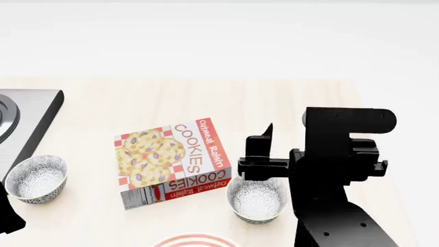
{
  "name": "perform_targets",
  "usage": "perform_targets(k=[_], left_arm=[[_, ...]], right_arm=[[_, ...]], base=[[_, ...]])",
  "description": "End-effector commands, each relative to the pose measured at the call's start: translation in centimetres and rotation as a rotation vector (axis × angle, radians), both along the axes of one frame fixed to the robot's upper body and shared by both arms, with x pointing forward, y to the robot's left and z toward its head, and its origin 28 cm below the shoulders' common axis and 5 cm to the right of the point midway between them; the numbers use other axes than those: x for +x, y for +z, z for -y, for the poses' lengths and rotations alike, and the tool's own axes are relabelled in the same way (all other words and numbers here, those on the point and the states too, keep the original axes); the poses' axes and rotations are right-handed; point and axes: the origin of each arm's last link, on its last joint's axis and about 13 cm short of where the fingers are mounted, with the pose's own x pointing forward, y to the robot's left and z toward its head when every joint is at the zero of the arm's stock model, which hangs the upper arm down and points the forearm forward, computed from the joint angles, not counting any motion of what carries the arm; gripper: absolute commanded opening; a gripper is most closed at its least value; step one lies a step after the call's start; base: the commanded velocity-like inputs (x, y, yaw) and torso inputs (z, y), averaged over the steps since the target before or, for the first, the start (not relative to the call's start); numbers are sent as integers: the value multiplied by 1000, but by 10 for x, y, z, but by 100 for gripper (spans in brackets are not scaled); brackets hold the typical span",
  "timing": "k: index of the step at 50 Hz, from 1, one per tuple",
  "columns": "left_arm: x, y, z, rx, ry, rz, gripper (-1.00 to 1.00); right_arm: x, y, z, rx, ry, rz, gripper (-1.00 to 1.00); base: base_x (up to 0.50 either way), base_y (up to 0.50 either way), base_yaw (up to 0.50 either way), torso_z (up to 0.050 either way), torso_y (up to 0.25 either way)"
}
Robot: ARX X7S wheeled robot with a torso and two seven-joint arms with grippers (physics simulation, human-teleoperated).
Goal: Pick the akita bowl next to the plate and place it on the plate.
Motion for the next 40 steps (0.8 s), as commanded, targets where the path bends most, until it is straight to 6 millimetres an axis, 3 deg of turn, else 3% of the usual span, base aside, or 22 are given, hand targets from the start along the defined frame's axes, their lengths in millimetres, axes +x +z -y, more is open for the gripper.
perform_targets(k=[1,3,18,40], left_arm=[[0,0,0,-1,2,0,100],[0,0,0,-1,3,0,100],[1,0,0,-2,4,0,100],[1,-1,0,-1,4,-3,100]], right_arm=[[26,7,1,-5,-29,-72,100],[31,10,0,66,-35,-108,100],[54,18,0,147,24,-301,100],[73,12,3,103,16,-500,100]], base=[[0,0,0,0,0],[0,0,0,0,0],[0,0,0,0,0],[0,0,0,0,0]])
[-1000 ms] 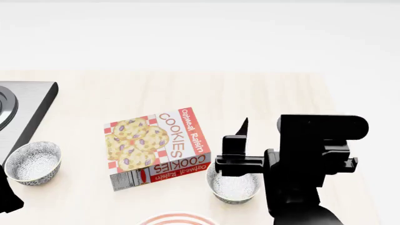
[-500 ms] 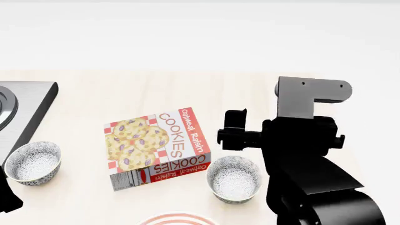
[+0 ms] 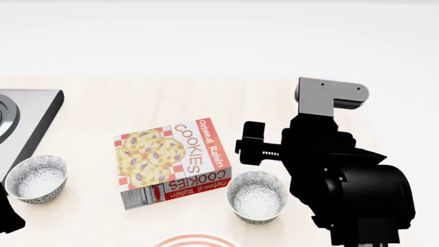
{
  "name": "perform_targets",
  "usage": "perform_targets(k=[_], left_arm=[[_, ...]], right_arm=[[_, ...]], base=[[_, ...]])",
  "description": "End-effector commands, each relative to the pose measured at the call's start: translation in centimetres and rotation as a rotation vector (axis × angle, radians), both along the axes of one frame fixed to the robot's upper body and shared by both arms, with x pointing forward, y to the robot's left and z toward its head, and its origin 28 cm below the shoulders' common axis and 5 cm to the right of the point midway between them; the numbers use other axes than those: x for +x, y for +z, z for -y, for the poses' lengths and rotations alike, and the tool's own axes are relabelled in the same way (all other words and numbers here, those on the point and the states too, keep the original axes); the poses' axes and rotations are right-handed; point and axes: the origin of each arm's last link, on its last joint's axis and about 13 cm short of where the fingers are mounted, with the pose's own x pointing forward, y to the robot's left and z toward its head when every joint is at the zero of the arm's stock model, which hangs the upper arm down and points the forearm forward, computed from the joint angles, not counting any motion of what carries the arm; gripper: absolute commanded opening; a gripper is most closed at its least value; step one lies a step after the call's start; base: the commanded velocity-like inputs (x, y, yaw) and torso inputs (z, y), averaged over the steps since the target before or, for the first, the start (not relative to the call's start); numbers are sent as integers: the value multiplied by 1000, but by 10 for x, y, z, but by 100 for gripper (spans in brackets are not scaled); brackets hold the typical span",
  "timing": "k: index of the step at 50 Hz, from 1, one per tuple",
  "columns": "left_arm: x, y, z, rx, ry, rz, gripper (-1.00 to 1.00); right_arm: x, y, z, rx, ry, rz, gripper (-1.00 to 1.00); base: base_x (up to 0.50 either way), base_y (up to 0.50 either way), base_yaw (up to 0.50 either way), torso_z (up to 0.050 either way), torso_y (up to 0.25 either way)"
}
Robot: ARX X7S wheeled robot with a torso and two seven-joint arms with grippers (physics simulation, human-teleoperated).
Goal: Pick the akita bowl next to the plate and place it on the plate.
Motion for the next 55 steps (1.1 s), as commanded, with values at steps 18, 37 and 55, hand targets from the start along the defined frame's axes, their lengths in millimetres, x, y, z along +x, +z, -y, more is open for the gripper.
perform_targets(k=[18,37,55], left_arm=[[0,1,0,-1,-1,-1,100],[0,0,-1,-3,-1,-2,100],[-1,1,0,-6,1,-1,100]], right_arm=[[17,-22,-1,-5,39,-209,100],[20,-36,2,26,25,-315,100],[16,-44,6,72,5,-364,100]], base=[[0,0,0,0,0],[0,0,0,0,0],[0,0,0,0,0]])
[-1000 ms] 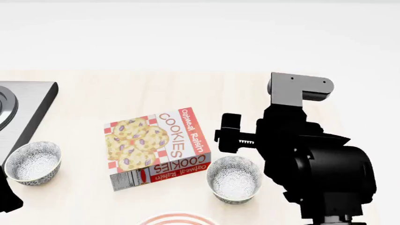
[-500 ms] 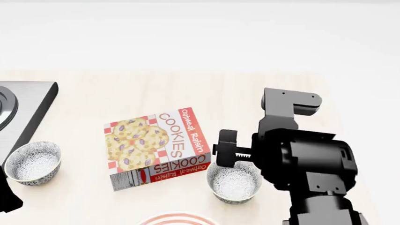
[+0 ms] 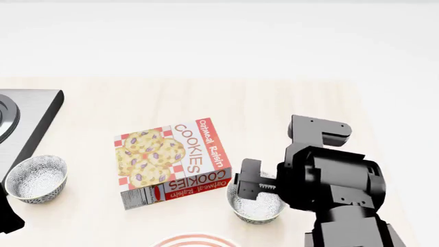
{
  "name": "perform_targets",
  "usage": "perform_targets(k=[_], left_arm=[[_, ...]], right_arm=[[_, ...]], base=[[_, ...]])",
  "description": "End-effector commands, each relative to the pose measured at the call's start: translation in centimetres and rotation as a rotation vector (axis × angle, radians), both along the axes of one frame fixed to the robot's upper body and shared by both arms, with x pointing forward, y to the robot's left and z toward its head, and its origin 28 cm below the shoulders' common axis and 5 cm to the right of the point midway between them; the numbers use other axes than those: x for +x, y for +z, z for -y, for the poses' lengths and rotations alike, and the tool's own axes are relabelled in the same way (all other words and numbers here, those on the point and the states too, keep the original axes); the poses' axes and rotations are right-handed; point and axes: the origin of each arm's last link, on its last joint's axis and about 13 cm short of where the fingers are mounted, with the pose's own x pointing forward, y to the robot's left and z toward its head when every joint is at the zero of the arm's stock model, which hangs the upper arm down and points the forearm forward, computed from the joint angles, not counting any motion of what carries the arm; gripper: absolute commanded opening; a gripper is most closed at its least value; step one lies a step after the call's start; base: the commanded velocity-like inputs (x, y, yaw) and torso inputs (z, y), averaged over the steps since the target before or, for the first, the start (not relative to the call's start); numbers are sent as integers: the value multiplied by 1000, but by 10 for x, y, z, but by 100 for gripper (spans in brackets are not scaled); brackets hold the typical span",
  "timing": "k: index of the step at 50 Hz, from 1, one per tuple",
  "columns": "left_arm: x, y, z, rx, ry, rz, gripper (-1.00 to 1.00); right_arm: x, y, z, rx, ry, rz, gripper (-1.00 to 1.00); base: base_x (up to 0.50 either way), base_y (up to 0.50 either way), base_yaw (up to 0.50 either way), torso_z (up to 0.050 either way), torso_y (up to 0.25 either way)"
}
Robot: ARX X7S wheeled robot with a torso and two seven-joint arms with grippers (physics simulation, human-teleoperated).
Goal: Pick the akita bowl next to the plate and place it on the plate.
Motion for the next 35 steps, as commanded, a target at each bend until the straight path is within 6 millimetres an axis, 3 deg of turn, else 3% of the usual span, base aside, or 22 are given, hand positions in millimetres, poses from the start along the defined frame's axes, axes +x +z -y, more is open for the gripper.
perform_targets(k=[1,35], left_arm=[[0,1,0,-1,1,0,100],[0,0,0,-3,3,0,100]], right_arm=[[-3,-5,2,21,-22,-39,100],[-10,-22,5,45,-9,-92,100]], base=[[0,0,0,0,0],[0,0,0,0,0]])
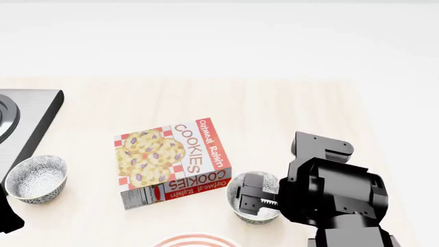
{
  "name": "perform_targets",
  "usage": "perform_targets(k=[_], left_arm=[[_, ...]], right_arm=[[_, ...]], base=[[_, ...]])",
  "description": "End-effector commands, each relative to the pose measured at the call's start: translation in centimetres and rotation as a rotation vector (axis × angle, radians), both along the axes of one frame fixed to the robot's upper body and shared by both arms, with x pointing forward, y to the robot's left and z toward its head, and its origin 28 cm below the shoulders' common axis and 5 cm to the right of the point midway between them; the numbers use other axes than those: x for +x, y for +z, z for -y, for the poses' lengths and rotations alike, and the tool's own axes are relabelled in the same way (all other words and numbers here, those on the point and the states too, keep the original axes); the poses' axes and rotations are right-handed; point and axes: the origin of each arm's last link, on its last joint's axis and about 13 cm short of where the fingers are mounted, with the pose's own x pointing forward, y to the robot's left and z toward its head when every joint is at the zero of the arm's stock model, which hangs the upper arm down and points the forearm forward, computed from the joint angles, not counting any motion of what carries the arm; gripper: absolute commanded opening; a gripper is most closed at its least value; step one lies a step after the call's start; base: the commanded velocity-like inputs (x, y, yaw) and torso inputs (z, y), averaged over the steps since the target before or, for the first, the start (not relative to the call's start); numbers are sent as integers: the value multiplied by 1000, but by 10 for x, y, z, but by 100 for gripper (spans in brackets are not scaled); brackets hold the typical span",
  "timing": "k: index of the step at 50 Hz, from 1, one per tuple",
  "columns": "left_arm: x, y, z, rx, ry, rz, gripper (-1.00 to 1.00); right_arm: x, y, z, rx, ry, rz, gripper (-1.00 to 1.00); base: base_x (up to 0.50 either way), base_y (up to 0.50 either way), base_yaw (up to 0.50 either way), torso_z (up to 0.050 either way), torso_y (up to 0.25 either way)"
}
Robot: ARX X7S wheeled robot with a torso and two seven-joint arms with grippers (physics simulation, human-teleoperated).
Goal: Pick the akita bowl next to the plate and place it on the plate.
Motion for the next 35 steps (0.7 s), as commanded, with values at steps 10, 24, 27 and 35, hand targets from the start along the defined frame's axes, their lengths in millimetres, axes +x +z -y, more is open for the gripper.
perform_targets(k=[10,24,27,35], left_arm=[[0,-1,0,0,0,-1,100],[0,0,0,-1,0,-1,100],[0,0,0,-1,0,-1,100],[0,1,0,-1,0,-1,100]], right_arm=[[-4,-9,-1,10,10,-19,100],[2,-5,4,-28,-34,80,-100],[2,-1,5,-45,-54,117,-100],[-9,12,7,-109,-40,224,-100]], base=[[0,0,0,0,0],[0,0,0,0,0],[0,0,0,0,0],[0,0,0,0,0]])
